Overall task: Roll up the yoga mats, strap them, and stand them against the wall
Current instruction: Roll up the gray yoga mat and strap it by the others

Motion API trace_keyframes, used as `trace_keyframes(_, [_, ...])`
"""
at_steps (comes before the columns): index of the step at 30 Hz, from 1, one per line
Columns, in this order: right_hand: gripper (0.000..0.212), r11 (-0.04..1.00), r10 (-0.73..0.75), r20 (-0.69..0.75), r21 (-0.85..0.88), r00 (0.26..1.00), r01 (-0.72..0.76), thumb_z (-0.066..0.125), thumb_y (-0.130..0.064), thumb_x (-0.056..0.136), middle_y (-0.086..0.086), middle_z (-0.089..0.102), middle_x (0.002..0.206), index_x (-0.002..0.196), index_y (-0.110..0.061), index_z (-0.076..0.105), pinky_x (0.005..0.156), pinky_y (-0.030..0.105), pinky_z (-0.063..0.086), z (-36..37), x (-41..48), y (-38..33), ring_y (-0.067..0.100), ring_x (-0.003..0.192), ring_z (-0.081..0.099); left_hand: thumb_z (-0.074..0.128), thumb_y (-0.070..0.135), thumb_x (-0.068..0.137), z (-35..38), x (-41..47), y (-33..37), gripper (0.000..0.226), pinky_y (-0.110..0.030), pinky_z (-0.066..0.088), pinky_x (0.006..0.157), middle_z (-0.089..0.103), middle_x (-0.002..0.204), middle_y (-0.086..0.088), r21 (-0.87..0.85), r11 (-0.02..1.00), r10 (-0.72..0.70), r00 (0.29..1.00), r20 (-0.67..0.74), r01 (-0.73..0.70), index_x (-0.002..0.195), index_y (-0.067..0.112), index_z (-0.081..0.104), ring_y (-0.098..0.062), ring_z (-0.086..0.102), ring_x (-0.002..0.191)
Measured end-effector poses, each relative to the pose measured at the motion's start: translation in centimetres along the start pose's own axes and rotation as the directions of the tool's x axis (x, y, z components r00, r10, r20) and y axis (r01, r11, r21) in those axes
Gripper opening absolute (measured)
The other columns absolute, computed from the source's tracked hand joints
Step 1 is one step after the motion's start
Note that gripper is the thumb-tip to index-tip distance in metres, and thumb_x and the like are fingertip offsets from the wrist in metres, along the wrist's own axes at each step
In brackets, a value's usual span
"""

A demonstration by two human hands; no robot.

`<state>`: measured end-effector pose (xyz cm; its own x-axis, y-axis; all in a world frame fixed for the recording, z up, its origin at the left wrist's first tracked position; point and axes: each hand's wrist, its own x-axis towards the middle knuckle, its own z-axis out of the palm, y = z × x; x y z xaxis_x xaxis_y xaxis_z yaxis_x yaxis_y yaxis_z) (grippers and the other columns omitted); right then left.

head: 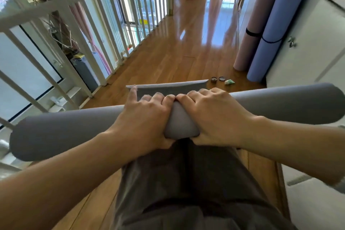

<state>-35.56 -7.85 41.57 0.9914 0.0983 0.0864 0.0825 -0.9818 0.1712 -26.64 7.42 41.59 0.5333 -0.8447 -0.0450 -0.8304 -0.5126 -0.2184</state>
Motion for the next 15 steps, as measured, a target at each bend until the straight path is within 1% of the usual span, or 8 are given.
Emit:
trace_keyframes(2, [0.084, 1.0, 0.009, 0.059, 0.005, 0.998, -0.009, 0.068, -0.056, 0.065, 0.001, 0.061, 0.114, 0.135, -0.018, 0.042, 0.083, 0.04, 0.05, 1.8, -1.6, -1.2, 0.022, 0.096, 0.061, 0.059, 0.064, 0.072, 1.5, -1.3, 1.5, 0.097, -0.053, 0.006, 0.115, 0.04, 0.141, 0.002, 0.008, 1.0, 0.02, 0.999, 0.035, -0.02, 0.148, 0.022, 0.014, -0.021, 0.045, 0.127])
trace_keyframes(4, [0.088, 0.999, 0.023, 0.127, 0.034, 0.992, -0.027, 0.073, -0.055, 0.055, 0.004, 0.064, 0.107, 0.129, -0.015, 0.05, 0.077, 0.04, 0.051, 4.2, -2.9, -2.4, 0.025, 0.089, 0.063, 0.062, 0.061, 0.075, 3.6, -2.2, 2.8, 0.098, -0.054, 0.004, 0.116, 0.036, 0.144, -0.001, -0.017, 0.999, 0.045, 0.993, 0.108, -0.043, 0.149, 0.02, 0.011, -0.022, 0.042, 0.129])
trace_keyframes(7, [0.091, 0.996, 0.032, 0.087, 0.081, 0.996, -0.039, 0.076, -0.055, 0.045, 0.006, 0.066, 0.101, 0.123, -0.012, 0.056, 0.071, 0.039, 0.053, 6.5, -3.4, -2.7, 0.026, 0.082, 0.064, 0.062, 0.061, 0.077, 5.2, -2.2, 3.1, 0.1, -0.054, 0.004, 0.117, 0.033, 0.145, -0.002, -0.049, 0.997, 0.069, 0.987, 0.145, -0.062, 0.15, 0.018, 0.008, -0.025, 0.037, 0.132])
trace_keyframes(9, [0.09, 0.993, 0.015, 0.108, 0.115, 0.994, -0.027, 0.074, -0.057, 0.049, 0.004, 0.065, 0.105, 0.126, -0.015, 0.053, 0.076, 0.038, 0.052, 6.1, -2.8, -2.2, 0.025, 0.088, 0.063, 0.063, 0.066, 0.072, 5.0, -1.4, 2.3, 0.1, -0.052, 0.011, 0.117, 0.037, 0.143, -0.001, -0.128, 0.988, 0.102, 0.982, 0.158, -0.082, 0.148, 0.022, 0.015, -0.023, 0.039, 0.131])
trace_keyframes(11, [0.089, 0.985, -0.018, 0.187, 0.175, 0.982, -0.015, 0.071, -0.06, 0.058, 0.0, 0.061, 0.115, 0.132, -0.02, 0.044, 0.086, 0.037, 0.049, 5.4, -1.5, -1.3, 0.021, 0.099, 0.06, 0.065, 0.072, 0.066, 4.7, 0.1, 0.9, 0.099, -0.046, 0.023, 0.114, 0.042, 0.142, 0.004, -0.258, 0.962, 0.142, 0.968, 0.209, -0.085, 0.145, 0.028, 0.023, -0.019, 0.042, 0.129])
trace_keyframes(13, [0.087, 0.964, -0.059, 0.256, 0.266, 0.965, -0.012, 0.073, -0.062, 0.06, -0.004, 0.06, 0.119, 0.131, -0.022, 0.042, 0.087, 0.035, 0.05, 4.9, 0.2, -0.2, 0.016, 0.102, 0.058, 0.066, 0.076, 0.062, 4.1, 1.5, -0.5, 0.097, -0.04, 0.031, 0.11, 0.046, 0.14, 0.01, -0.389, 0.92, 0.164, 0.946, 0.278, -0.045, 0.141, 0.035, 0.029, -0.014, 0.044, 0.127])
trace_keyframes(14, [0.086, 0.954, -0.082, 0.29, 0.3, 0.953, -0.01, 0.075, -0.061, 0.06, -0.005, 0.06, 0.118, 0.13, -0.023, 0.043, 0.086, 0.034, 0.051, 4.7, 1.1, 0.3, 0.014, 0.101, 0.058, 0.064, 0.078, 0.062, 4.0, 1.9, -1.0, 0.095, -0.042, 0.03, 0.111, 0.046, 0.139, 0.012, -0.398, 0.917, 0.161, 0.942, 0.295, -0.032, 0.141, 0.037, 0.03, -0.013, 0.043, 0.127])
trace_keyframes(15, [0.085, 0.943, -0.102, 0.327, 0.333, 0.939, -0.013, 0.077, -0.06, 0.06, -0.005, 0.06, 0.118, 0.129, -0.023, 0.043, 0.086, 0.034, 0.052, 4.7, 1.9, 0.9, 0.013, 0.1, 0.058, 0.06, 0.079, 0.065, 4.0, 2.0, -1.2, 0.094, -0.047, 0.025, 0.113, 0.044, 0.141, 0.012, -0.361, 0.932, 0.14, 0.945, 0.297, -0.024, 0.143, 0.038, 0.027, -0.014, 0.041, 0.13])
